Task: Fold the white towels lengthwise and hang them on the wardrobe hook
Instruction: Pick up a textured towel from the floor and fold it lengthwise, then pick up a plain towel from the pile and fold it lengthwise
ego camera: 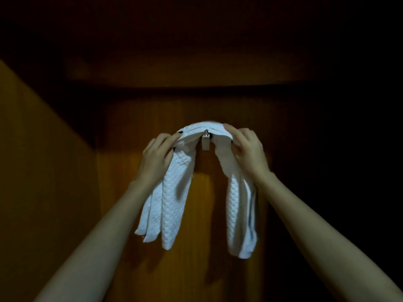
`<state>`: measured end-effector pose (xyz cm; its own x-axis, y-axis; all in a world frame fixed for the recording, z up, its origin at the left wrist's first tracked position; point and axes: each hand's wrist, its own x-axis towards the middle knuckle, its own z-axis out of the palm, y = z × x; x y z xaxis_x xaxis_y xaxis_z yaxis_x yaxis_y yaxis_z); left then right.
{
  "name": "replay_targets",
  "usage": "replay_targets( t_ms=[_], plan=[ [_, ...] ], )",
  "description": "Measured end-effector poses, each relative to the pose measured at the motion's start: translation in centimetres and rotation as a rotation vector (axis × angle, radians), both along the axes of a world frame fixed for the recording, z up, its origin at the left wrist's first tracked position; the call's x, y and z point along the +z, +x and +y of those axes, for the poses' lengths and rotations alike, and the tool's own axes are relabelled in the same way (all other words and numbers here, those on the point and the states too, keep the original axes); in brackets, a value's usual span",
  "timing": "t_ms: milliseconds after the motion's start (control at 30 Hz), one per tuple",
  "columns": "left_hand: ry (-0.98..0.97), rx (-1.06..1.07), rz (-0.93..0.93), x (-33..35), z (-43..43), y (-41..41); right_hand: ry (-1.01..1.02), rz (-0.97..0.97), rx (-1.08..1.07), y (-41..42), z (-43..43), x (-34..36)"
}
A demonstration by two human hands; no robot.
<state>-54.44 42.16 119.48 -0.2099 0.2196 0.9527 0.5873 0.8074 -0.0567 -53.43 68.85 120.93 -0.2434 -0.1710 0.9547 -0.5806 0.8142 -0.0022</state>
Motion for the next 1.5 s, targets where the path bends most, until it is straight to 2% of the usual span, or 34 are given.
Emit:
replay_targets(
  t_ms=[200,433,600,767,900,1067,1133,1267,1500],
  plan=[
    [-0.012,0.027,-0.020,-2.3,-1.0,-0.1,0.105,0.024,-0.043,-0.4,-1.3,2.2],
    [0.038,-0.040,-0.180,-2.5,1.5,-0.4,0.091,-0.056,0.004,0.1,-1.2,-0.5],
    [0.036,-0.176,-0.269,-1.3,2.9,-0.2,0.070,-0.109,-0.029,0.2,-1.5,-1.8],
    [0.045,-0.205,-0.306,-1.5,3.4,0.4,0.005,-0.193,-0.028,0.6,-2.3,-3.2],
    [-0.027,-0.145,-0.316,-1.2,3.2,1.2,-0.024,-0.266,-0.023,1.7,-3.0,-3.6],
    [-0.094,0.070,-0.335,-2.1,1.7,3.4,-0.044,-0.322,-0.103,4.7,-3.4,-4.5],
    [-0.096,0.127,-0.338,-3.5,1.0,5.3,-0.038,-0.345,-0.149,6.7,-3.7,-5.8],
    [-0.257,0.173,-0.343,-7.4,0.0,10.6,0.063,-0.516,-0.266,11.5,-4.8,-10.1],
    [-0.451,0.128,-0.480,-17.8,-1.5,20.4,0.155,-0.795,-0.333,22.3,-8.5,-22.6]
  ],
)
